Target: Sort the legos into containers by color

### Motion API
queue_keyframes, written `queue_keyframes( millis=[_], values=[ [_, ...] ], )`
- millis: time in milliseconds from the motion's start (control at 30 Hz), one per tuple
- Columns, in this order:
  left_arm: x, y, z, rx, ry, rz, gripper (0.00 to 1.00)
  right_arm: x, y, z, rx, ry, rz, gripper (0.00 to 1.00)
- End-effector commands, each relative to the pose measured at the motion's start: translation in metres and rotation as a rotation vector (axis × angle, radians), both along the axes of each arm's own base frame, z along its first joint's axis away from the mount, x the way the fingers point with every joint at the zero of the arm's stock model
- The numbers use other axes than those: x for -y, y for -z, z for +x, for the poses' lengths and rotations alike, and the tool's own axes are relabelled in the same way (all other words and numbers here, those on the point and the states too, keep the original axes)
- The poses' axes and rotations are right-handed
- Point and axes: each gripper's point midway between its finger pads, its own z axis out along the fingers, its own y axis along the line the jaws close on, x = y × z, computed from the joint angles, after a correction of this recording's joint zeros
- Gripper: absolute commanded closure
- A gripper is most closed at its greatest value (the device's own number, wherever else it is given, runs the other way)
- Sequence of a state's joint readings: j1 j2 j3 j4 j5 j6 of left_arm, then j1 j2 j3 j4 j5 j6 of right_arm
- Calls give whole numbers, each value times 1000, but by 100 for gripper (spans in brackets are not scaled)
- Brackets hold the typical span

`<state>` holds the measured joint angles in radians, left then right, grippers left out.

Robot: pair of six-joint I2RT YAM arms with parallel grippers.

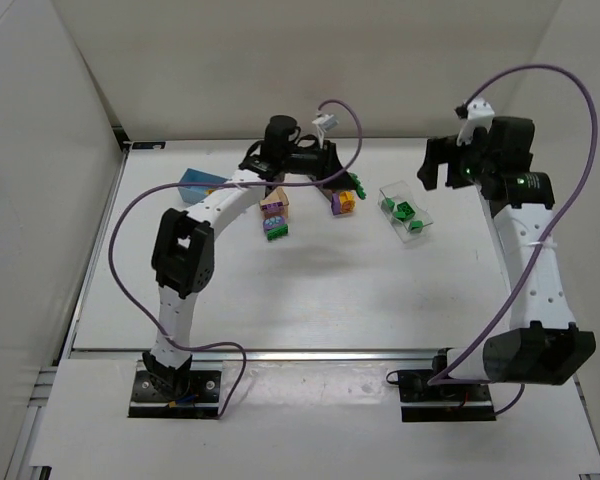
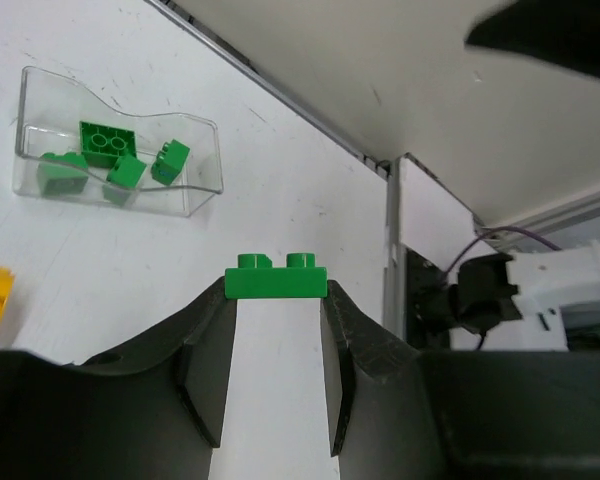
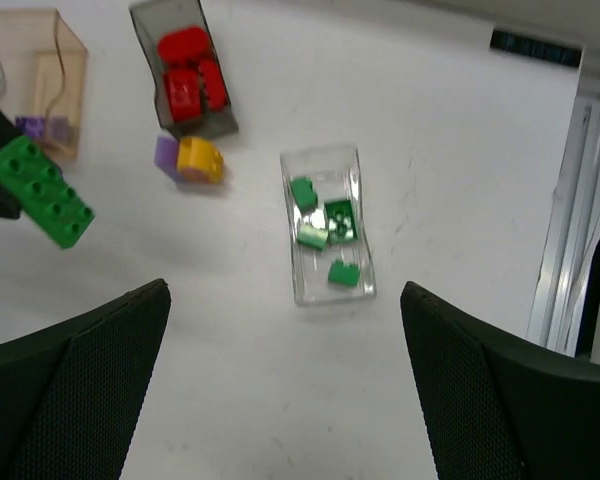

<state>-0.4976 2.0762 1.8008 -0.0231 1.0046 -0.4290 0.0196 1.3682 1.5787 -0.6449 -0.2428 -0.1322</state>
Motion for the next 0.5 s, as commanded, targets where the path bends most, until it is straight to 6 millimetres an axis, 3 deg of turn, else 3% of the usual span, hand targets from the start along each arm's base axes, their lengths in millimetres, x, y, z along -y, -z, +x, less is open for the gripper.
queue_keyframes(
  millis=[0,67,133,167,267,333,367,400,467],
  values=[
    [33,4,0,111,-5,43,90,25,47,-36,-163,59,-34,1],
    [53,11,-4,135,2,55,90,32,49,-57,-176,81,-33,1],
    [68,34,1,168,-11,94,90,37,56,-74,-209,102,-30,1],
    [80,32,-3,196,-2,91,90,38,51,-81,-191,110,-28,1],
    [101,54,9,252,-38,100,90,41,52,-96,-197,137,-25,1],
    [110,53,13,252,-45,71,90,43,51,-103,-198,155,-23,1],
    [114,65,15,237,-48,78,90,44,53,-106,-212,163,-18,1],
    [122,57,17,277,-53,41,90,44,53,-109,-213,167,-17,1],
    [132,62,20,305,-58,33,90,46,52,-113,-217,180,-15,1]
  ],
)
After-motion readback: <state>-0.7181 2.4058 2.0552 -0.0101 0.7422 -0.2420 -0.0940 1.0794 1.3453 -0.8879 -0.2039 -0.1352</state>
